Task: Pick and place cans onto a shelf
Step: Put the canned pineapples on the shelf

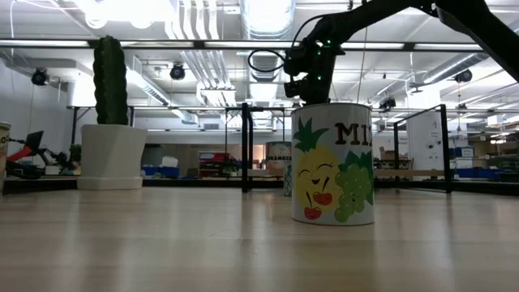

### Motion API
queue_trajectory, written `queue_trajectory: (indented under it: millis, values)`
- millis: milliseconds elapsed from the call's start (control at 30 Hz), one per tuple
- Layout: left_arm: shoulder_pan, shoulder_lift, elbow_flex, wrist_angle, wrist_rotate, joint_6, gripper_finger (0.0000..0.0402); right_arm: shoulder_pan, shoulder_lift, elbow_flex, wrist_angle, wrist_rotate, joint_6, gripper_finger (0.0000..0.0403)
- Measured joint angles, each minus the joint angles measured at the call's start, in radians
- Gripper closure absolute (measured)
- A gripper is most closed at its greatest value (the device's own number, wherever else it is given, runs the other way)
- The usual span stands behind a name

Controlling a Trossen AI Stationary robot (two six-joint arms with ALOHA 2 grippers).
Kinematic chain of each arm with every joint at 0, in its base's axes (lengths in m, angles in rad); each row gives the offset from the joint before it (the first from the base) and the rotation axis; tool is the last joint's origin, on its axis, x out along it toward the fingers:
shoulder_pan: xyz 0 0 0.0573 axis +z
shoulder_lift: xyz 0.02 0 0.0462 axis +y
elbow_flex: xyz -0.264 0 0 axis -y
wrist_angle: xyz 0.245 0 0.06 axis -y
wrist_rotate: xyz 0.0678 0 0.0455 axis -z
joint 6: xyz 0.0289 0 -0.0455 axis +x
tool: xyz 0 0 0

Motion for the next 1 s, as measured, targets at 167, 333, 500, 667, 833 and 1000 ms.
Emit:
queue_trajectory:
  millis: [167,333,500,667,833,1000]
  values:
    - [0.000,0.000,0.000,0.000,0.000,0.000,0.0015,0.000,-0.001,-0.012,0.000,0.000,0.001,0.0394]
    - [0.000,0.000,0.000,0.000,0.000,0.000,0.0015,0.002,0.000,-0.005,-0.011,0.000,0.001,0.0394]
    - [0.000,0.000,0.000,0.000,0.000,0.000,0.0015,0.002,0.002,0.006,-0.027,-0.001,0.000,0.0394]
    - [0.000,0.000,0.000,0.000,0.000,0.000,0.0015,0.003,0.003,0.010,-0.048,-0.003,0.019,0.0394]
    - [0.000,0.000,0.000,0.000,0.000,0.000,0.0015,0.005,0.003,0.010,-0.052,-0.030,0.020,0.0394]
    - [0.000,0.000,0.000,0.000,0.000,0.000,0.0015,0.013,0.003,0.010,-0.053,-0.035,0.020,0.0394]
